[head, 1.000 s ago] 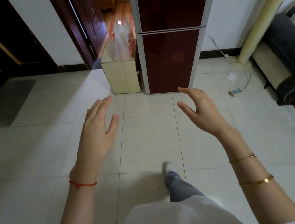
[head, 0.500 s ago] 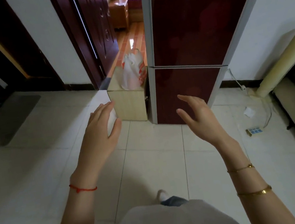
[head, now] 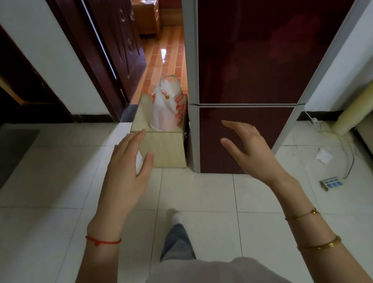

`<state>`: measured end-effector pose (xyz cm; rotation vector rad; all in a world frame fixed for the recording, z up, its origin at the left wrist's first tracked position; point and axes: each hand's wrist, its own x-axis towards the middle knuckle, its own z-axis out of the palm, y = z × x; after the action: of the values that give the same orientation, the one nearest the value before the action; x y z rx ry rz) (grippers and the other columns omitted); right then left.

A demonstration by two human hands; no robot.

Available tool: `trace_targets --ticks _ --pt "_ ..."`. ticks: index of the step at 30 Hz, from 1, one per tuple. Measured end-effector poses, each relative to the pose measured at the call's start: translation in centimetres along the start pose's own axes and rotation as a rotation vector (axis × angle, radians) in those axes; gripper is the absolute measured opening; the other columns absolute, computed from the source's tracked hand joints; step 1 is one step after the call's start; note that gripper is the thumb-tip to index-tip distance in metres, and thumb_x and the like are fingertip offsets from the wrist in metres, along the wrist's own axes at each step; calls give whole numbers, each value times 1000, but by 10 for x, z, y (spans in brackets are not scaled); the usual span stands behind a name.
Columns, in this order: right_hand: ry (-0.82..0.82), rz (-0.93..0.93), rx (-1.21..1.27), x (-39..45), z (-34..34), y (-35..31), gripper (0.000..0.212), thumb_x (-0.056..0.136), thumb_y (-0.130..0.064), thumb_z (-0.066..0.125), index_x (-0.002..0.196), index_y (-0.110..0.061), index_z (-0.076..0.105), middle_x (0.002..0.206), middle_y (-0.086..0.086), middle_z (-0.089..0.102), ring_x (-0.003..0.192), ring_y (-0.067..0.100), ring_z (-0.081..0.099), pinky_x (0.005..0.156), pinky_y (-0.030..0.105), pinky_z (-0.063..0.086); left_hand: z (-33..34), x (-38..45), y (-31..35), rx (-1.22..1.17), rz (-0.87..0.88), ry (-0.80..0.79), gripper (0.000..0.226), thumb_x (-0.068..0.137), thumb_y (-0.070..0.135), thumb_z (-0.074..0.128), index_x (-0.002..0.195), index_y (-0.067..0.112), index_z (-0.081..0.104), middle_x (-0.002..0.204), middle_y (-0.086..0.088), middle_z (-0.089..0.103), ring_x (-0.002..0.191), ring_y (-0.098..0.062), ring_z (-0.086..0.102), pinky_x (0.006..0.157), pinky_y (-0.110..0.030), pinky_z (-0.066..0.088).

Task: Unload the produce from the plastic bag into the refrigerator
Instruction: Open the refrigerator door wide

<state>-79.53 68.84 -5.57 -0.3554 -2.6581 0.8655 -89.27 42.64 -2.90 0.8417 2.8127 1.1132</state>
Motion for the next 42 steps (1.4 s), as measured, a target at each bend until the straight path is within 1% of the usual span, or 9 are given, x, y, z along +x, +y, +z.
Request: trace_targets --ticks 4,9,13,20,24,32,35,38,42 --pt "25 18 -10 49 20 5 46 97 -31 55 139 -14 50 137 1 56 131 18 44 105 19 27 0 58 -25 1 33 -7 50 98 33 47 147 22 39 152 4 41 141 -14 36 116 -43 33" --pt "57 49 1 116 43 -4 45 97 -29 56 139 -15 50 137 2 55 130 19 44 105 20 28 -9 136 -55 13 64 -21 49 99 30 48 146 22 40 150 5 42 139 -13 37 109 -25 31" --pt "84 70 16 157 62 -12 44 97 -27 57 139 -17 50 137 1 55 129 18 45 104 22 30 -13 188 -74 8 96 -47 49 99 28 50 146 21 40 149 2 43 137 -11 37 104 -21 29" --pt "123 153 28 190 78 -17 44 98 -29 55 141 -17 47 136 -1 54 129 12 42 105 22 30 -7 249 -94 -35 177 -135 50 98 31 48 146 20 39 147 2 46 131 -6 41 105 -28 39" --pt "145 170 7 200 81 -15 44 99 -29 54 142 -21 45 138 -4 52 126 0 36 105 19 28 0 271 -98 -29 206 -159 51 97 32 48 146 19 40 149 1 45 133 -11 42 103 -24 35" --pt "202 138 -48 224 70 -5 45 98 -29 55 140 -16 47 139 -1 52 132 15 42 111 30 36 20 301 -90 -134 206 -211 56 94 45 42 146 24 38 150 2 44 137 -15 42 108 -44 44" --pt "243 100 -93 239 59 -3 45 99 -29 54 140 -13 47 140 1 51 134 17 41 113 34 35 31 316 -81 -142 208 -188 51 97 34 48 145 21 40 149 -2 45 137 -19 43 111 -42 41" --pt "299 44 -142 260 45 -3 46 99 -29 53 141 -12 47 143 2 49 138 20 37 115 40 32 41 335 -67 -171 219 -199 49 98 27 51 145 19 40 148 -3 46 135 -19 44 107 -28 38" --pt "370 -24 -200 296 21 -10 47 99 -30 51 143 -12 44 148 2 44 144 20 30 119 39 27 58 370 -49 -198 251 -182 49 98 26 52 145 19 40 144 -3 49 132 -20 47 109 -36 40"
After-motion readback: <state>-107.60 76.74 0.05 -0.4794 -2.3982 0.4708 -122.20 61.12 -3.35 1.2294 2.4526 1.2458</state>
